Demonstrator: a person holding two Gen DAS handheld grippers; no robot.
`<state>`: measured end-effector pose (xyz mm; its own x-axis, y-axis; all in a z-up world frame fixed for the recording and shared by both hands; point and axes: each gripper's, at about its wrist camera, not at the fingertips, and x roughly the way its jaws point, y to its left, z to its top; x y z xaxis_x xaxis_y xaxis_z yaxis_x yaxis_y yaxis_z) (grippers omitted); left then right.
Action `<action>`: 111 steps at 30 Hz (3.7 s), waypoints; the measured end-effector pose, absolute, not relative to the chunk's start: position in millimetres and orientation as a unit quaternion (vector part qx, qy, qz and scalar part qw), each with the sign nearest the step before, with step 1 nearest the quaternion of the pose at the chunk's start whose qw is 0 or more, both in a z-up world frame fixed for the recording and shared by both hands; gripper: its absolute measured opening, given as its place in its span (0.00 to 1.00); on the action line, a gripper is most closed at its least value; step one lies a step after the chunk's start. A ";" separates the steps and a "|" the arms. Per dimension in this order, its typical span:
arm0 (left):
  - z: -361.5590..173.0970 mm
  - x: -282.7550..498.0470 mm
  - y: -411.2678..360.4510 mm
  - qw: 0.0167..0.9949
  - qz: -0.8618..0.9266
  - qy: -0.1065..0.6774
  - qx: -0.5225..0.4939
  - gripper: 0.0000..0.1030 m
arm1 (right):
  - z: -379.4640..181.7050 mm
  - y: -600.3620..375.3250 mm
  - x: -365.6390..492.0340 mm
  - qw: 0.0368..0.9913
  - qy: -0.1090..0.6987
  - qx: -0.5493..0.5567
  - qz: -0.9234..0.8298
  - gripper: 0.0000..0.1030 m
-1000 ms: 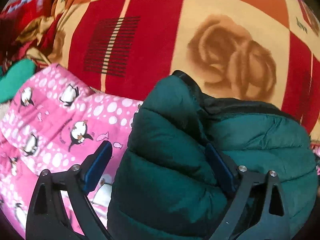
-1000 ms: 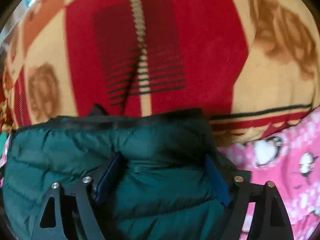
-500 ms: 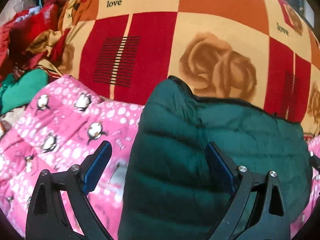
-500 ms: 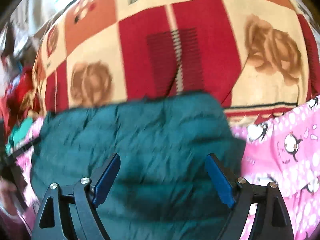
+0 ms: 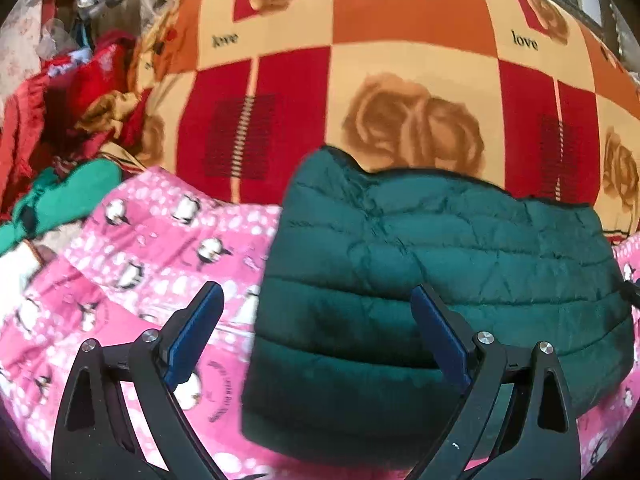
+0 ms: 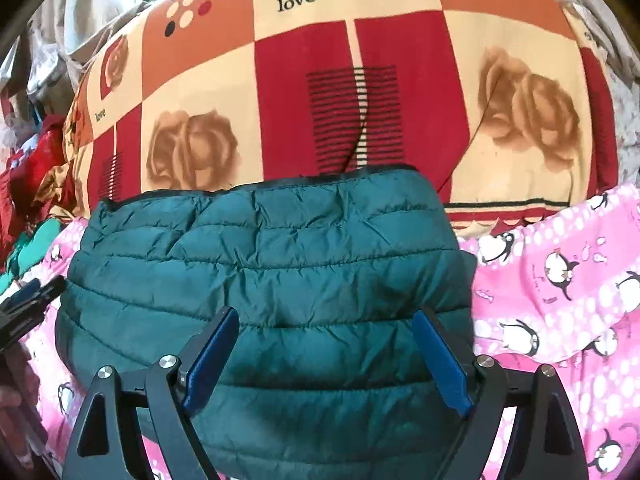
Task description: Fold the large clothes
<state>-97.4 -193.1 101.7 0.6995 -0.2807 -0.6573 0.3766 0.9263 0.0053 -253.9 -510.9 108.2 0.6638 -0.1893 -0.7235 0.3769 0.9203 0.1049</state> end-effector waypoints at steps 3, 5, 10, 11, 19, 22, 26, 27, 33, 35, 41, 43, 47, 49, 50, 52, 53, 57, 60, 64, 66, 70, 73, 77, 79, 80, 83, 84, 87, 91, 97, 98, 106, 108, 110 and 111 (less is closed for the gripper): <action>86.0 -87.9 -209.0 0.910 -0.184 0.361 0.091 0.93 | 109.1 -504.4 -259.6 0.907 0.372 0.101 -0.171 0.87; 80.2 -82.8 -214.6 0.910 -0.184 0.360 0.091 0.93 | 98.4 -505.6 -252.6 0.902 0.384 0.090 -0.178 0.87; 74.2 -76.3 -220.6 0.912 -0.188 0.355 0.086 0.94 | 82.4 -514.4 -242.3 0.895 0.396 0.105 -0.179 0.87; 73.1 -76.5 -220.8 0.912 -0.189 0.354 0.088 0.94 | 83.5 -515.1 -243.6 0.897 0.389 0.104 -0.184 0.87; 72.0 -73.1 -218.7 0.909 -0.194 0.360 0.081 0.95 | 90.1 -507.7 -228.6 0.904 0.377 0.099 -0.177 0.87; 72.3 -71.5 -218.5 0.907 -0.196 0.366 0.078 0.95 | 80.3 -506.8 -210.3 0.895 0.400 0.087 -0.180 0.88; 72.9 -67.5 -216.9 0.902 -0.201 0.376 0.072 0.95 | 69.1 -515.6 -191.8 0.882 0.422 0.107 -0.182 1.00; 72.6 -66.8 -216.5 0.901 -0.201 0.377 0.071 0.95 | 69.5 -517.1 -189.6 0.880 0.425 0.111 -0.181 1.00; 72.0 -64.4 -214.8 0.897 -0.206 0.385 0.064 0.96 | 93.9 -512.9 -207.8 0.895 0.386 0.120 -0.189 0.99; 71.5 -64.2 -214.6 0.897 -0.205 0.386 0.062 0.96 | 96.0 -509.3 -210.0 0.899 0.379 0.107 -0.191 0.99; 71.0 -62.7 -214.1 0.896 -0.206 0.388 0.061 0.97 | 70.1 -512.3 -194.2 0.878 0.428 0.105 -0.186 0.99; 70.2 -62.6 -213.6 0.896 -0.206 0.388 0.060 0.98 | 75.3 -513.1 -196.9 0.878 0.425 0.114 -0.188 0.99; 69.5 -62.3 -213.1 0.896 -0.206 0.388 0.058 0.98 | 84.6 -507.7 -203.9 0.884 0.415 0.114 -0.185 0.99; 69.6 -62.2 -213.0 0.896 -0.206 0.388 0.059 0.98 | 85.2 -504.8 -205.2 0.886 0.413 0.104 -0.185 0.99; 69.4 -62.3 -212.9 0.897 -0.206 0.387 0.059 0.98 | 83.5 -504.0 -203.5 0.885 0.415 0.100 -0.186 0.99; 69.4 -62.1 -213.1 0.896 -0.206 0.388 0.059 0.98 | 78.4 -506.5 -200.0 0.881 0.422 0.105 -0.184 0.99; 69.4 -62.1 -213.0 0.896 -0.207 0.388 0.058 0.99 | 76.8 -508.5 -199.8 0.881 0.423 0.111 -0.182 0.99; 67.7 -59.9 -210.9 0.895 -0.211 0.389 0.049 0.99 | 77.8 -518.6 -205.7 0.885 0.412 0.130 -0.176 0.99; 66.2 -56.4 -208.4 0.891 -0.219 0.395 0.038 0.99 | 79.5 -536.2 -212.6 0.885 0.402 0.154 -0.176 0.99; 61.8 -42.6 -198.9 0.870 -0.249 0.427 -0.005 0.99 | 71.6 -560.8 -212.8 0.881 0.412 0.151 -0.177 1.00; 59.0 -35.4 -192.8 0.856 -0.265 0.442 -0.034 0.99 | 65.2 -573.9 -214.3 0.878 0.417 0.163 -0.167 1.00; 45.1 -14.0 -182.5 0.809 -0.307 0.491 -0.099 0.99 | 55.3 -593.2 -215.6 0.877 0.421 0.185 -0.139 1.00; 24.9 3.9 -171.9 0.748 -0.337 0.541 -0.182 0.99 | 54.6 -610.2 -223.2 0.868 0.419 0.222 -0.147 1.00; 21.9 3.8 -177.2 0.749 -0.347 0.533 -0.184 0.99 | 41.4 -626.8 -230.0 0.864 0.418 0.262 -0.104 1.00; 23.1 0.1 -183.2 0.756 -0.349 0.528 -0.170 1.00 | 31.5 -631.7 -226.7 0.860 0.418 0.284 -0.075 1.00; 22.8 0.3 -184.9 0.757 -0.350 0.526 -0.168 1.00 | 25.9 -634.0 -223.5 0.856 0.419 0.296 -0.059 1.00; 22.0 2.0 -187.7 0.758 -0.349 0.523 -0.171 1.00 | 8.3 -641.0 -215.8 0.835 0.424 0.349 -0.022 1.00; 22.6 0.7 -188.7 0.760 -0.349 0.521 -0.169 1.00 | 8.2 -637.5 -214.8 0.837 0.422 0.348 -0.021 1.00; 22.2 -3.5 -188.5 0.761 -0.355 0.520 -0.156 0.96 | 23.2 -616.5 -218.0 0.854 0.415 0.313 -0.010 0.71; 38.5 -17.8 -185.2 0.779 -0.364 0.489 -0.146 0.53 | 49.0 -599.5 -234.7 0.869 0.391 0.303 -0.012 0.40; 81.6 -50.3 -166.9 0.782 -0.382 0.471 -0.144 0.33 | 96.0 -579.6 -280.6 0.875 0.329 0.354 0.018 0.34; 87.7 -58.2 -160.2 0.776 -0.385 0.477 -0.147 0.33 | 103.4 -573.5 -288.1 0.875 0.328 0.355 0.020 0.34; 103.2 -122.2 -100.7 0.754 -0.377 0.524 -0.122 0.43 | 108.3 -534.4 -373.9 0.849 0.377 0.370 0.002 0.48; 83.2 -125.8 -98.2 0.769 -0.321 0.544 -0.096 0.61 | 89.4 -532.4 -368.8 0.842 0.417 0.339 -0.045 0.65; 66.0 -124.9 -95.2 0.776 -0.291 0.550 -0.103 0.82 | 69.8 -532.8 -365.5 0.828 0.441 0.336 -0.088 0.72; 63.5 -125.9 -95.2 0.779 -0.286 0.548 -0.105 0.84 | 71.2 -532.7 -367.9 0.829 0.431 0.343 -0.098 0.72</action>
